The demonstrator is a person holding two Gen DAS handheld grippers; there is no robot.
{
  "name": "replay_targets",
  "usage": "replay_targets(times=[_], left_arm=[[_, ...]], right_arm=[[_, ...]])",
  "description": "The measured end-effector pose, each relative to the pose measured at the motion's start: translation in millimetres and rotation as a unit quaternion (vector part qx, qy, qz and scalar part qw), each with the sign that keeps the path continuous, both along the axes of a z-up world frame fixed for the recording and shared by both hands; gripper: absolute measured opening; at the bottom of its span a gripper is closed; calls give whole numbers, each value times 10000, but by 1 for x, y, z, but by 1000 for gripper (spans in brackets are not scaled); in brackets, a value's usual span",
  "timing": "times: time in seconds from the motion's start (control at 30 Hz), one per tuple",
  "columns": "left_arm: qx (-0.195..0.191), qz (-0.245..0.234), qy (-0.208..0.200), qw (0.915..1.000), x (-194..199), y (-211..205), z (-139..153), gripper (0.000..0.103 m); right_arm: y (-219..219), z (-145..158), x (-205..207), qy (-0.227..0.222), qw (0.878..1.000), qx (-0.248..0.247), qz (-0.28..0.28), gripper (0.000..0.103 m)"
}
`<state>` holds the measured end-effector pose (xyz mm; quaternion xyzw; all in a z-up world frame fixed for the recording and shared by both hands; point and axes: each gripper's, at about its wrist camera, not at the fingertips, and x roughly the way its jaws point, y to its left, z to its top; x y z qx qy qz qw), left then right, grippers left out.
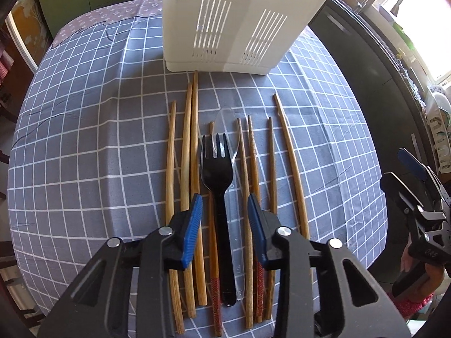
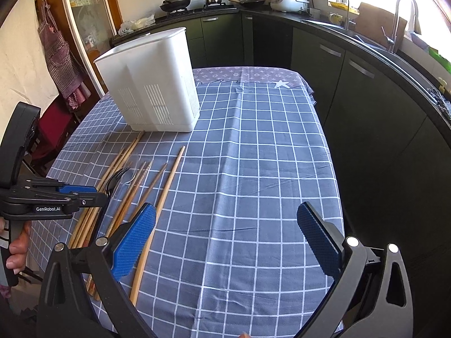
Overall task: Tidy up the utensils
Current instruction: 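Lower the left gripper onto the black plastic fork and close it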
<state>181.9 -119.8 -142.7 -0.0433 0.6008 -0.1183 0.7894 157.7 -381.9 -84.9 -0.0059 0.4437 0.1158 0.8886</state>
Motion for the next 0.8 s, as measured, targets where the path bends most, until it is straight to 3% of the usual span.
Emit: replay_targets(times=[0.23, 0.8], left_arm=[[164, 70, 201, 9996, 21, -17, -22, 16], [129, 2, 155, 9998, 45, -28, -29, 8]], right_arm=[[4, 0, -3, -31, 10000, 14, 81, 99], [6, -5, -1, 84, 9998, -150, 91, 99]])
